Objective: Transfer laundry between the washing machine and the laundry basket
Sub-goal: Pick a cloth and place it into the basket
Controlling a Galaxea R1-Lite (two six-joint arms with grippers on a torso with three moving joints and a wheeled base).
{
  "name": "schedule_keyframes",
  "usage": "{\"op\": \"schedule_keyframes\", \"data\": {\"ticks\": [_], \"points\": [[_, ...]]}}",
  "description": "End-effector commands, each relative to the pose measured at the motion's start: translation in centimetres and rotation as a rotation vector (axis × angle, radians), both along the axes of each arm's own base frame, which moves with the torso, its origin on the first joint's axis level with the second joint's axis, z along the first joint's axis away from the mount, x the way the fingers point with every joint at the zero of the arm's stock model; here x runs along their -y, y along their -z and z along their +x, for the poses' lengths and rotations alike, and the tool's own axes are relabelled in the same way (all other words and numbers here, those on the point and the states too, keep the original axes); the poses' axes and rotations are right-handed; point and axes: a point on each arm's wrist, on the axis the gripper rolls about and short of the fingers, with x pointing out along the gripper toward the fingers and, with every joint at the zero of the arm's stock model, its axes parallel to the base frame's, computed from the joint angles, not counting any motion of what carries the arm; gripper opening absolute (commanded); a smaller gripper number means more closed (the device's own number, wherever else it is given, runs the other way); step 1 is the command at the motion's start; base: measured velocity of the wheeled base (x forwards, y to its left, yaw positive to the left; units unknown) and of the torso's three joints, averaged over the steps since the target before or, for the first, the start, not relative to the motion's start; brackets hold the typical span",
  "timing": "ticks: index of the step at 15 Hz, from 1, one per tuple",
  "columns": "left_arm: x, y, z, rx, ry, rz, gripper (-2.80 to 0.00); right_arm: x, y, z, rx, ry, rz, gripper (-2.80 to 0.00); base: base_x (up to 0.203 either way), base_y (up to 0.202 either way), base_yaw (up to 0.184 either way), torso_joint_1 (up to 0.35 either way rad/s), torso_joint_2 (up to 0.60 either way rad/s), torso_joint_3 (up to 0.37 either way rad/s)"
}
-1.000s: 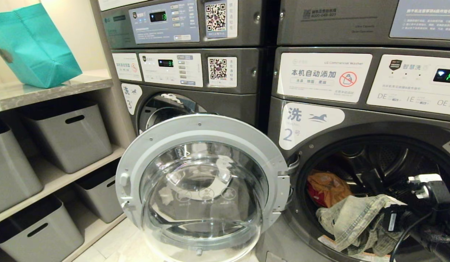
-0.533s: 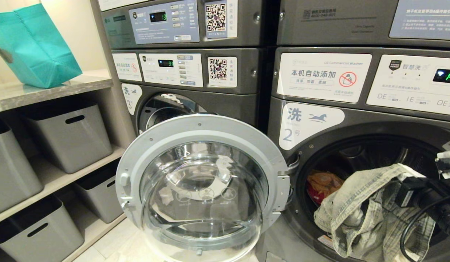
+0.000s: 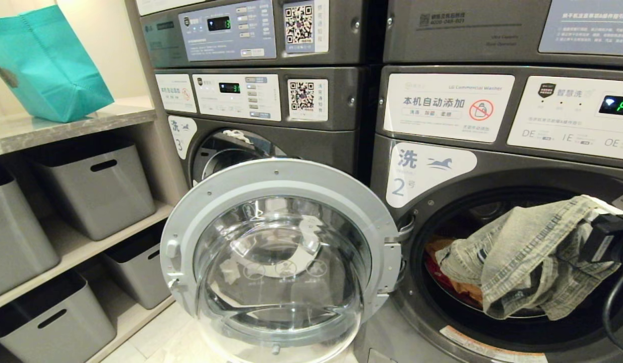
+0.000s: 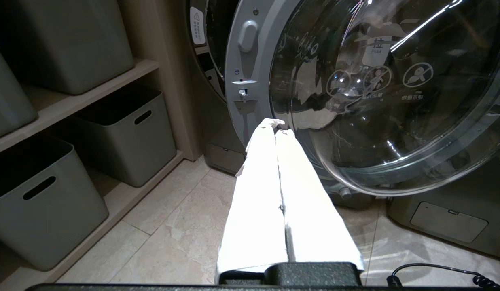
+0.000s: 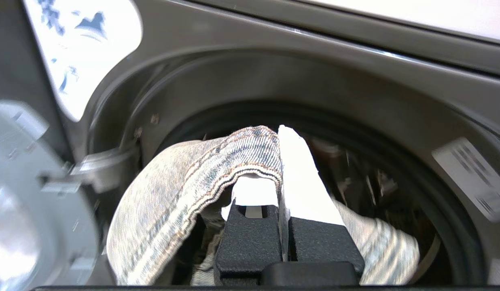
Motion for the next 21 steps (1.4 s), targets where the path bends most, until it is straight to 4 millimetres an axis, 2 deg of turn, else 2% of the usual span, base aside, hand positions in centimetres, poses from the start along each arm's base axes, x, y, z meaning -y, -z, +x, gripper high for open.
{"op": "schedule_keyframes", "data": {"ticks": [1,4,6,13,18,21], "points": [[0.0,0.0,0.0,-0.002,0.0,0.0,-2.8,-0.2,-1.5,-3.5,-0.025,0.0,0.001,-2.8,0.0,0.0,0.0,0.0,0.0,0.0],[0.0,0.0,0.0,-0.002,0.0,0.0,-2.8,-0.3,-2.3,-6.0,-0.097,0.0,0.005,-2.8,0.0,0.0,0.0,0.0,0.0,0.0],[0.0,0.0,0.0,-0.002,0.0,0.0,-2.8,-0.4,-1.9,-7.2,-0.149,0.0,0.008,-2.8,0.0,0.0,0.0,0.0,0.0,0.0],[0.0,0.0,0.0,-0.002,0.0,0.0,-2.8,-0.4,-2.3,-7.6,-0.181,0.011,0.02,-2.8,0.0,0.0,0.0,0.0,0.0,0.0],[0.0,0.0,0.0,-0.002,0.0,0.0,-2.8,-0.3,-5.6,-7.9,-0.217,0.029,0.076,-2.8,0.0,0.0,0.0,0.0,0.0,0.0],[0.0,0.0,0.0,-0.002,0.0,0.0,-2.8,-0.3,-5.0,-7.8,-0.284,0.035,0.113,-2.8,0.0,0.0,0.0,0.0,0.0,0.0]]}}
